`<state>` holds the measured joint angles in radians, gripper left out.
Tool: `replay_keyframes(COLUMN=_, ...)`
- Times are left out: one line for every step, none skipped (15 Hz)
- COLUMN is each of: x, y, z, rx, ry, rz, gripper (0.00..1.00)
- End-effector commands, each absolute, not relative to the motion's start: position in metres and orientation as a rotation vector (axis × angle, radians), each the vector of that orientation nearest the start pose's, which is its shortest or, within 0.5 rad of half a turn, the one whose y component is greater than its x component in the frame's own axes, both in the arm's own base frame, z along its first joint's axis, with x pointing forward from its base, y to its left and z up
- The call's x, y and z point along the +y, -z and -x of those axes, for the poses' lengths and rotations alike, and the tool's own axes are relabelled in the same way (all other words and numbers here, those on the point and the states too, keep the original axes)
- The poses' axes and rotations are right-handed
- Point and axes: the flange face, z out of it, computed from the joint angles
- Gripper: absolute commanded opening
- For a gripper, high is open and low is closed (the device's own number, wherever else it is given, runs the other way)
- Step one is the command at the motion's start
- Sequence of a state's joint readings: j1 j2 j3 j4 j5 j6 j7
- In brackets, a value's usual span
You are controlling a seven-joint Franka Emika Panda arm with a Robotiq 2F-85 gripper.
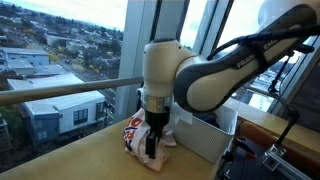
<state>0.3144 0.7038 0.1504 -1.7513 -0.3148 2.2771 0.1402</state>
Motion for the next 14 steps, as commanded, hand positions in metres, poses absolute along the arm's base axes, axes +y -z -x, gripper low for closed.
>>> replay_keyframes(x=0.280, y=-0.121, z=-0.594, rx=-0.956, ry=-0.194, rz=3.208, gripper=1.00)
replay_keyframes(x=0.280, y=-0.113, z=-0.595, rx=-0.973, ry=-0.202, rz=3.213, gripper=1.00)
replay_keyframes(x=0.280, y=-0.107, z=-0.596, rx=-0.987, ry=-0.206, rz=3.217, gripper=1.00)
replay_keyframes(x=0.282, y=-0.103, z=-0.594, rx=-0.998, ry=-0.211, rz=3.217, gripper=0.88)
replay_keyframes(x=0.285, y=-0.100, z=-0.592, rx=-1.010, ry=-0.220, rz=3.214, gripper=0.74)
replay_keyframes(x=0.290, y=-0.100, z=-0.585, rx=-1.018, ry=-0.228, rz=3.205, gripper=0.65)
replay_keyframes(x=0.296, y=-0.103, z=-0.579, rx=-1.028, ry=-0.233, rz=3.197, gripper=0.58)
replay_keyframes(x=0.305, y=-0.108, z=-0.568, rx=-1.040, ry=-0.237, rz=3.188, gripper=0.51)
replay_keyframes(x=0.312, y=-0.112, z=-0.560, rx=-1.055, ry=-0.236, rz=3.181, gripper=0.42)
replay_keyframes(x=0.321, y=-0.119, z=-0.549, rx=-1.072, ry=-0.232, rz=3.174, gripper=0.36)
replay_keyframes(x=0.329, y=-0.128, z=-0.540, rx=-1.086, ry=-0.227, rz=3.168, gripper=0.27)
replay_keyframes(x=0.336, y=-0.141, z=-0.532, rx=-1.095, ry=-0.216, rz=3.165, gripper=0.20)
replay_keyframes(x=0.342, y=-0.153, z=-0.526, rx=-1.101, ry=-0.199, rz=3.163, gripper=0.14)
replay_keyframes(x=0.347, y=-0.174, z=-0.521, rx=-1.098, ry=-0.165, rz=3.166, gripper=0.05)
